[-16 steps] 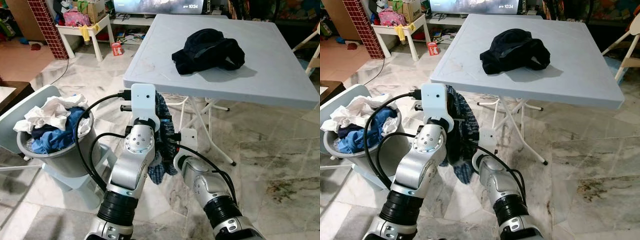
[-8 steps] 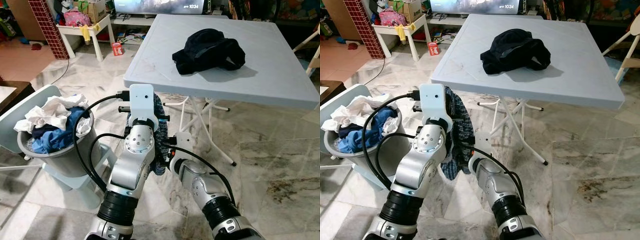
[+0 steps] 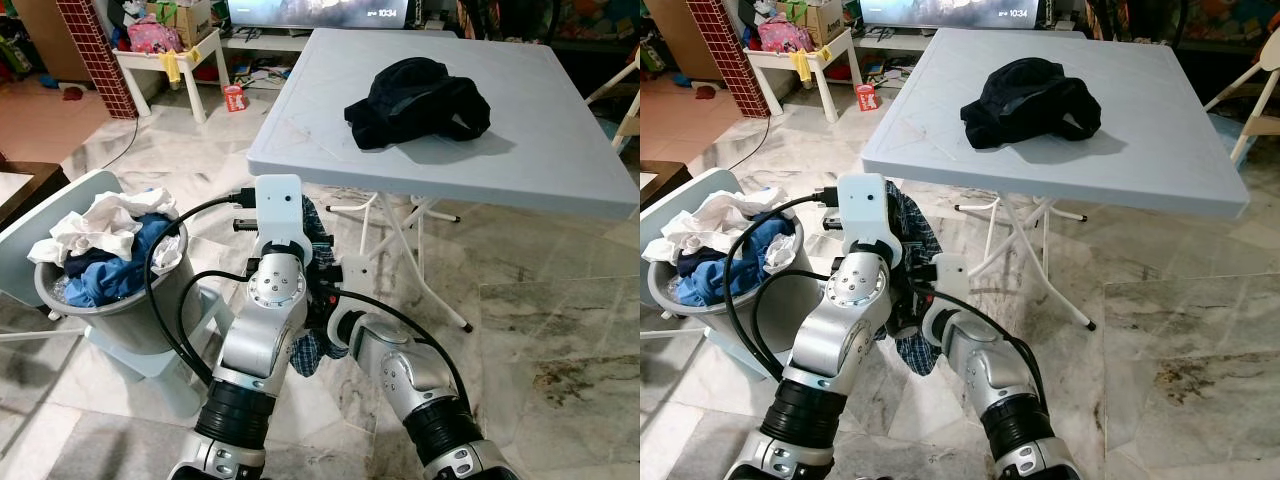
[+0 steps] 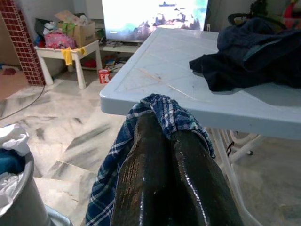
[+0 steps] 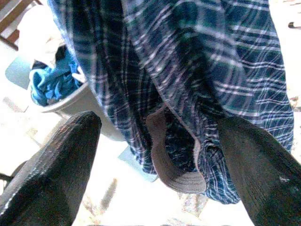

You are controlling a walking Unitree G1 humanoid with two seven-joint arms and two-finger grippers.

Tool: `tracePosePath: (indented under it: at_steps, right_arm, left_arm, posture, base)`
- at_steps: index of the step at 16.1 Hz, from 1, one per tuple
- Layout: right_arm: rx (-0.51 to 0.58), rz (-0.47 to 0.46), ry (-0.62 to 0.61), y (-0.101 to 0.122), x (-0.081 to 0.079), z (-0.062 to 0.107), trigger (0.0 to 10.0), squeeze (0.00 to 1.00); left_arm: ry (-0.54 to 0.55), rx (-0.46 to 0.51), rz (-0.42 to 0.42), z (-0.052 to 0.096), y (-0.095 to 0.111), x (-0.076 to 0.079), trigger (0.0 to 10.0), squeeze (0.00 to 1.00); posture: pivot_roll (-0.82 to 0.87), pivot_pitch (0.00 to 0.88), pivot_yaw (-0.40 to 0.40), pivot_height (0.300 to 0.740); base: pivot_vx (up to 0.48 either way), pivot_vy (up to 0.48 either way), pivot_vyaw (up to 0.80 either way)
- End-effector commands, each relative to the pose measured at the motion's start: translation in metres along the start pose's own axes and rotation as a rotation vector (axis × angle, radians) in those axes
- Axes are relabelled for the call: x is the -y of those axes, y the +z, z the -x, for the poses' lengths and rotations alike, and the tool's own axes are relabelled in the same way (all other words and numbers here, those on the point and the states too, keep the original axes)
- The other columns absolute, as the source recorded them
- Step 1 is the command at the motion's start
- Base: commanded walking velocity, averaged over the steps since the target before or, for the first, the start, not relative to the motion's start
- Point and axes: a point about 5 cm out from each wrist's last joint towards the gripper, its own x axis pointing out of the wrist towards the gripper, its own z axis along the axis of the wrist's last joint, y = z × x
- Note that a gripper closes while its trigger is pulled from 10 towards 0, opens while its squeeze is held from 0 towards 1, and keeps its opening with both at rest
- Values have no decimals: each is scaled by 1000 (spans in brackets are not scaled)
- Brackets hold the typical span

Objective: Hang hanger

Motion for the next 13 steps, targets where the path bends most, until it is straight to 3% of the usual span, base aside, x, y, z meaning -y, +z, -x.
tracePosePath:
  at_steps: [1, 5, 7, 8, 9, 13]
  right_arm:
    - [-4, -51, 84, -8, -46, -12, 10000, 0]
    - [-21, 10, 107, -13, -58, -18, 10000, 0]
    - [39, 25, 83, -10, -56, -19, 10000, 0]
    - [102, 37, 45, -1, -49, -20, 10000, 0]
    - [115, 35, 28, 3, -44, -20, 10000, 0]
    - [259, 89, -151, 29, 16, 0, 10000, 0]
  left_arm:
    - [-56, 97, 81, -3, 41, 30, 10000, 0]
    - [-65, 112, 111, -4, 52, 35, 10000, 0]
    - [-75, 99, 130, -2, 54, 39, 10000, 0]
    - [-246, 92, 169, 4, 55, 48, 10000, 0]
    - [-281, 98, 175, 7, 54, 47, 10000, 0]
    - [-318, 105, 111, 30, 24, -10, 10000, 0]
  posture:
    - [40, 90, 48, 740]
    - [66, 88, 44, 740]
    - [71, 86, 42, 740]
    - [73, 84, 42, 740]
    - [73, 84, 42, 740]
    - [81, 79, 38, 740]
  base:
    - [0, 0, 0]
    - [0, 0, 0]
    - [0, 0, 0]
    - [0, 0, 0]
    - [0, 0, 0]
    - [0, 0, 0]
